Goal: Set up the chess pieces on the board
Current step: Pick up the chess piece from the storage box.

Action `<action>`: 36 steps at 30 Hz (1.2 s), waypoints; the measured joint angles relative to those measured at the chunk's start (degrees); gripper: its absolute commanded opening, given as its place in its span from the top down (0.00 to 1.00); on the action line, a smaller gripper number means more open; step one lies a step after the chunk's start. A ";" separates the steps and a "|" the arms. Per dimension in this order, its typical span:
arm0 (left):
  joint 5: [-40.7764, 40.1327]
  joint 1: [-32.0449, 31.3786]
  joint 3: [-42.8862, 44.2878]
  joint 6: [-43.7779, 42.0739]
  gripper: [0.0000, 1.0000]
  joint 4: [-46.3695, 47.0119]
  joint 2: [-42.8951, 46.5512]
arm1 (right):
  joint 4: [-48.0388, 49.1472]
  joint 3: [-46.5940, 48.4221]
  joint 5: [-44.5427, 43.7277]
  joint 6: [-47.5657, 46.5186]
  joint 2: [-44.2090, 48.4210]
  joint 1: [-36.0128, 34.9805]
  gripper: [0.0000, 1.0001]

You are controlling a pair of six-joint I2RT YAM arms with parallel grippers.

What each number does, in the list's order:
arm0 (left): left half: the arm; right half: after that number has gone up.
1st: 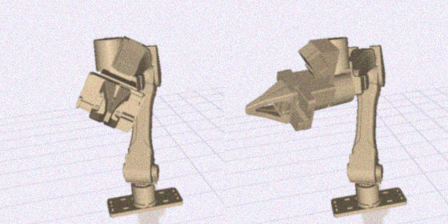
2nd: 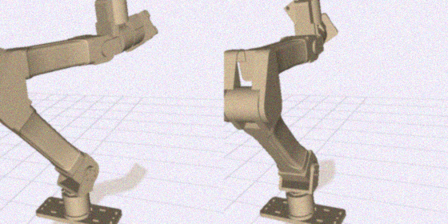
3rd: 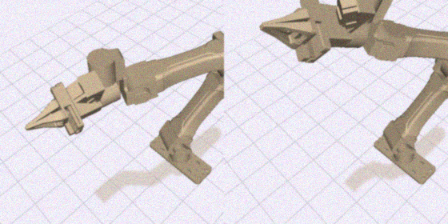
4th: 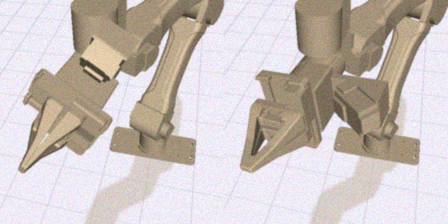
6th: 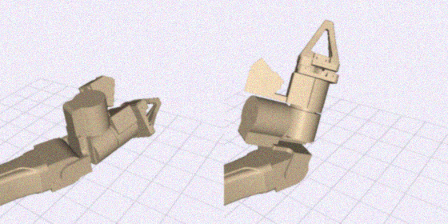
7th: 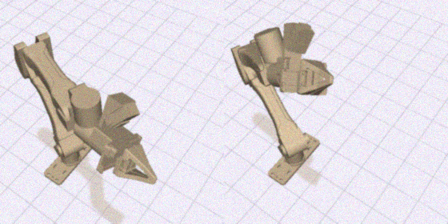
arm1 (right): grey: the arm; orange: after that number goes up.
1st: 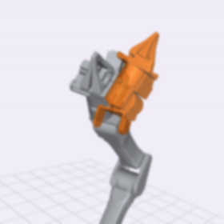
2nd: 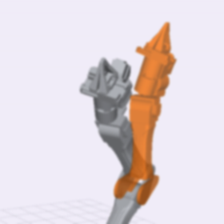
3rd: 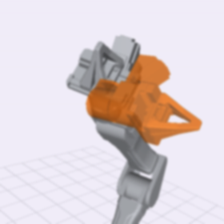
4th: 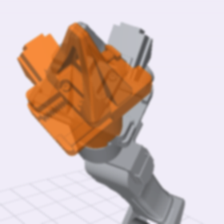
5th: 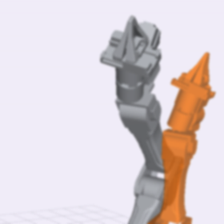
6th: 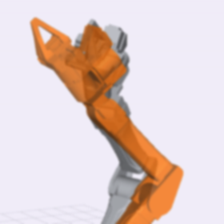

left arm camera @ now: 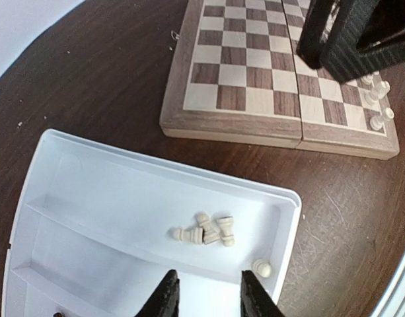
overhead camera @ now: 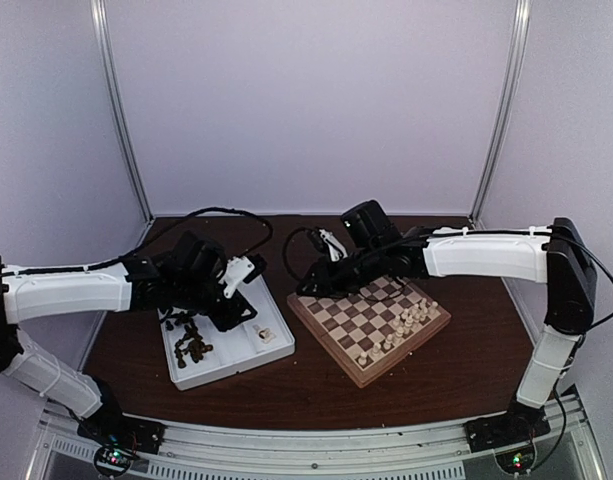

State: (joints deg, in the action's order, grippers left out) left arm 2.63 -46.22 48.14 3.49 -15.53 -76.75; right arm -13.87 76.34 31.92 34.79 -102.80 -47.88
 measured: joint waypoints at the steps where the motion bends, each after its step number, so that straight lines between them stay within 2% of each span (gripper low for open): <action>1: 0.57 0.00 1.55 0.87 0.75 -3.39 -0.74 | -0.15 -0.48 -0.81 -0.37 0.63 0.00 0.71; 3: 2.10 0.00 6.23 3.72 0.76 -9.33 -3.98 | -0.39 -0.96 -2.27 -1.11 1.73 0.07 0.71; 6: 4.37 0.00 10.73 9.25 0.76 -13.25 -8.28 | -0.31 -1.77 -3.65 -1.90 2.71 0.11 0.71; 12: 6.54 -0.02 11.87 17.35 0.81 -18.36 -12.55 | -0.04 -4.39 -5.03 -2.45 3.28 0.17 0.71; 26: 5.79 -0.20 17.40 19.93 0.80 -20.33 -22.45 | -0.07 -6.64 -6.88 -4.44 7.96 0.61 0.69; 36: 4.00 -0.24 20.13 19.76 0.80 -20.63 -26.88 | -0.09 -7.34 -7.56 -4.76 8.09 0.79 0.69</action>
State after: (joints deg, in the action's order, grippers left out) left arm 6.63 -46.46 68.27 23.24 -36.16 -103.63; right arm -13.96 68.99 24.36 30.02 -94.72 -47.09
